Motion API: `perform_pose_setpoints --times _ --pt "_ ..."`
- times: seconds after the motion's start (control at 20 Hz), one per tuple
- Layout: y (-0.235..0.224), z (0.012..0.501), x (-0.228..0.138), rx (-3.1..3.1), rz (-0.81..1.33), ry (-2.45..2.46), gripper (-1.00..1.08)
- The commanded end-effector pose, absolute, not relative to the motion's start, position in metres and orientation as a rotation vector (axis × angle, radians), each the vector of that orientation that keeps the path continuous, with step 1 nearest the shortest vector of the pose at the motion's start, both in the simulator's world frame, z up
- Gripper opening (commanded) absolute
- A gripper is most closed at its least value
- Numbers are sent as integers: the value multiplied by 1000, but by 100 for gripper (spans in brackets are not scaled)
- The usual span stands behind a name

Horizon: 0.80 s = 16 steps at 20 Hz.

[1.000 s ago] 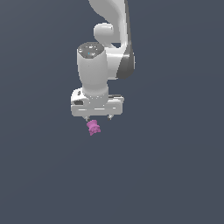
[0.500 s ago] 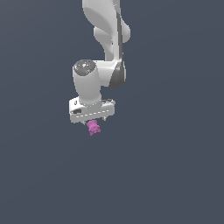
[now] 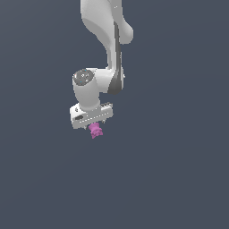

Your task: Pick up the object and move it to a goal position.

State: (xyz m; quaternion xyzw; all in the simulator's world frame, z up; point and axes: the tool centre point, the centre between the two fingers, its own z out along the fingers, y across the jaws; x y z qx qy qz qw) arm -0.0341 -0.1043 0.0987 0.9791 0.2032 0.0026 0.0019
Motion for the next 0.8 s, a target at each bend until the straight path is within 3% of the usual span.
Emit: perform_pose_setpoints --times 0.0,0.75 --pt "-106 94 -37 3068 4 670 100" --pt "-108 64 -40 3065 0 688 100"
